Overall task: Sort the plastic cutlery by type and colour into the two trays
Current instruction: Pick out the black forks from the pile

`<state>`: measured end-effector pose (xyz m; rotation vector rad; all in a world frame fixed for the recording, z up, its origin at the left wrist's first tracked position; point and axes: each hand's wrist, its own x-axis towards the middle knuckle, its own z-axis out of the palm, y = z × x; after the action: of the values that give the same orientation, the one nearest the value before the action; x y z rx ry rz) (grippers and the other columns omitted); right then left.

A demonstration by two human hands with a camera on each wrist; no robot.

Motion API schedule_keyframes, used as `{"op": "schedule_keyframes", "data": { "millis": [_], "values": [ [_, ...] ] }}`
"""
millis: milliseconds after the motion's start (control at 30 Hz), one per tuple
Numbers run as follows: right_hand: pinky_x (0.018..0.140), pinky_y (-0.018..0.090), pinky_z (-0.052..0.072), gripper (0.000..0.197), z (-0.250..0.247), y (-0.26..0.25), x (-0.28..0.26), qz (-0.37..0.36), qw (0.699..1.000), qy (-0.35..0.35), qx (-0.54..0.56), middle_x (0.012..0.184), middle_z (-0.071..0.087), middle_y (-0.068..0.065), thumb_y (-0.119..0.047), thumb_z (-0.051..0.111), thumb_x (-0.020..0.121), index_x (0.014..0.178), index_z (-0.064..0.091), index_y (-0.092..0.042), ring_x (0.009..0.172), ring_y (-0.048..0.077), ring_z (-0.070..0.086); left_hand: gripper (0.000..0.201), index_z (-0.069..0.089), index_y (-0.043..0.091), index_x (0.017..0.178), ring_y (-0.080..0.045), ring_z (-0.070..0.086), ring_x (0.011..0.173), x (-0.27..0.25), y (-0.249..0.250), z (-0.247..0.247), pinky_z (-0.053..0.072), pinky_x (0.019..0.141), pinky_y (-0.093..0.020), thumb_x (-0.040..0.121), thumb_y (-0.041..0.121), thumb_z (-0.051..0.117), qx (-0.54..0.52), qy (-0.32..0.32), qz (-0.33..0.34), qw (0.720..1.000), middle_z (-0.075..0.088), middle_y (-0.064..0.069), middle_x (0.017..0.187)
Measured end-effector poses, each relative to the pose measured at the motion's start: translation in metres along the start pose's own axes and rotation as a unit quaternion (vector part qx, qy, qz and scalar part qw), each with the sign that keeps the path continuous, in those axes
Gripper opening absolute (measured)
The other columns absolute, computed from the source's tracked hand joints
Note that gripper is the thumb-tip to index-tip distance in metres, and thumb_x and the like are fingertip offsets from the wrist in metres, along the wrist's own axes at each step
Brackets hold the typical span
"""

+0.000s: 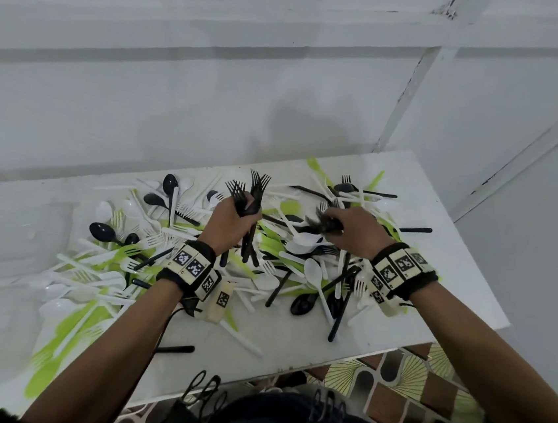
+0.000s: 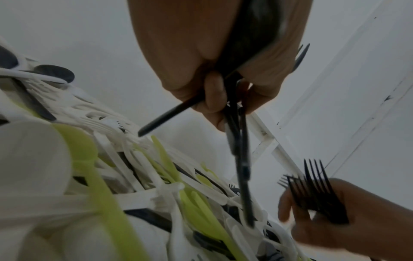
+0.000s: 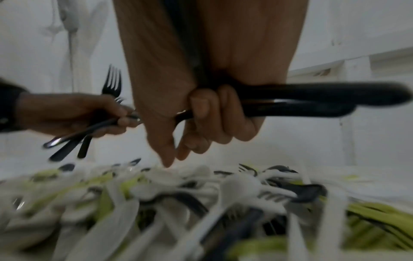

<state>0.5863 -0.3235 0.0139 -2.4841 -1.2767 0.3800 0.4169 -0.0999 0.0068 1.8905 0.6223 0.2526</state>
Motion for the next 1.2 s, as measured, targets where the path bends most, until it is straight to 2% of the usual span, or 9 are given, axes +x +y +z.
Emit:
{"op": "schedule_keyframes", "data": {
  "millis": [167, 333, 433, 667, 833, 900, 1033, 1100, 1200],
  "values": [
    [0.07, 0.035, 0.05, 0.044, 0.019, 0.011, -0.032, -0.035, 0.995, -0.044, -0.088, 0.106, 0.073, 0.001, -0.026, 0.073, 0.078, 0.121, 0.065, -0.027, 0.096, 0.026, 0.066, 0.022, 0.056, 0.016, 0.073, -0.034, 0.066, 0.079, 0.004, 0.003, 0.012, 0.051, 0.089, -0.043, 0.09, 0.003, 0.063, -0.029, -0.058, -0.012, 0.998, 0.07, -0.006, 0.076],
    [0.065, 0.038, 0.05, 0.037, 0.031, 0.012, -0.032, -0.058, 0.99, 0.027, -0.123, 0.105, 0.073, 0.006, -0.019, 0.074, 0.079, 0.115, 0.069, -0.018, 0.09, 0.034, 0.069, 0.019, 0.044, 0.002, 0.089, -0.021, 0.061, 0.048, 0.0, 0.012, 0.022, 0.052, 0.058, -0.03, 0.099, 0.001, 0.06, -0.08, -0.115, 0.031, 0.99, 0.062, -0.018, 0.091],
    [0.059, 0.033, 0.043, 0.023, 0.031, 0.013, -0.03, -0.069, 0.988, 0.074, -0.118, 0.089, 0.075, 0.008, -0.023, 0.074, 0.085, 0.107, 0.073, -0.019, 0.079, 0.034, 0.07, 0.023, 0.046, 0.007, 0.084, -0.02, 0.059, 0.047, 0.0, 0.01, 0.023, 0.05, 0.059, -0.033, 0.099, 0.007, 0.063, -0.067, -0.122, 0.051, 0.989, 0.061, -0.027, 0.086],
    [0.072, 0.029, 0.056, 0.028, -0.002, -0.003, -0.024, -0.017, 0.972, 0.216, 0.094, 0.084, 0.077, 0.001, -0.015, 0.072, 0.077, 0.105, 0.076, -0.018, 0.079, 0.017, 0.072, 0.013, 0.069, 0.01, 0.095, -0.02, 0.058, 0.048, -0.006, 0.003, 0.016, 0.05, 0.06, -0.032, 0.103, 0.015, 0.059, -0.031, -0.111, 0.081, 0.99, 0.075, -0.001, 0.097],
    [0.084, 0.018, 0.055, 0.021, -0.003, -0.024, -0.013, 0.098, 0.893, 0.284, 0.336, 0.089, 0.077, -0.01, -0.022, 0.087, 0.079, 0.096, 0.078, -0.017, 0.086, 0.0, 0.071, 0.017, 0.07, 0.001, 0.106, -0.02, 0.053, 0.048, -0.015, 0.012, 0.021, 0.042, 0.051, -0.019, 0.104, 0.012, 0.057, -0.03, -0.095, 0.08, 0.992, 0.07, 0.022, 0.07],
    [0.082, 0.022, 0.056, 0.025, -0.009, -0.022, -0.007, 0.138, 0.865, 0.29, 0.386, 0.092, 0.077, -0.006, -0.028, 0.089, 0.077, 0.097, 0.077, -0.018, 0.086, 0.008, 0.071, 0.017, 0.07, 0.002, 0.107, -0.023, 0.053, 0.049, -0.016, 0.012, 0.021, 0.041, 0.05, -0.019, 0.104, 0.012, 0.057, -0.04, -0.087, 0.08, 0.992, 0.07, 0.021, 0.072],
    [0.065, 0.021, 0.053, 0.024, -0.025, -0.006, 0.001, 0.16, 0.871, 0.257, 0.387, 0.089, 0.073, -0.007, -0.025, 0.076, 0.09, 0.112, 0.072, -0.018, 0.067, -0.001, 0.061, 0.028, 0.069, 0.019, 0.091, -0.019, 0.054, 0.05, -0.015, 0.013, 0.022, 0.046, 0.057, -0.028, 0.102, 0.004, 0.048, -0.007, -0.088, 0.065, 0.994, 0.075, 0.005, 0.096],
    [0.076, 0.021, 0.053, 0.025, -0.032, 0.007, 0.002, 0.164, 0.875, 0.253, 0.378, 0.091, 0.07, -0.011, -0.024, 0.065, 0.096, 0.119, 0.068, -0.016, 0.075, -0.002, 0.064, 0.033, 0.066, 0.019, 0.082, -0.017, 0.052, 0.051, -0.018, 0.018, 0.028, 0.045, 0.058, -0.029, 0.098, -0.001, 0.045, -0.001, -0.09, 0.05, 0.995, 0.073, 0.002, 0.096],
    [0.072, 0.034, 0.053, 0.019, -0.036, 0.023, -0.01, 0.141, 0.878, 0.248, 0.383, 0.081, 0.065, -0.006, -0.024, 0.052, 0.103, 0.118, 0.063, -0.023, 0.071, 0.014, 0.062, 0.04, 0.07, 0.028, 0.075, -0.004, 0.048, 0.051, -0.024, 0.027, 0.044, 0.038, 0.055, -0.028, 0.098, 0.004, 0.047, 0.046, -0.108, 0.07, 0.991, 0.063, 0.001, 0.089]
  ]
}}
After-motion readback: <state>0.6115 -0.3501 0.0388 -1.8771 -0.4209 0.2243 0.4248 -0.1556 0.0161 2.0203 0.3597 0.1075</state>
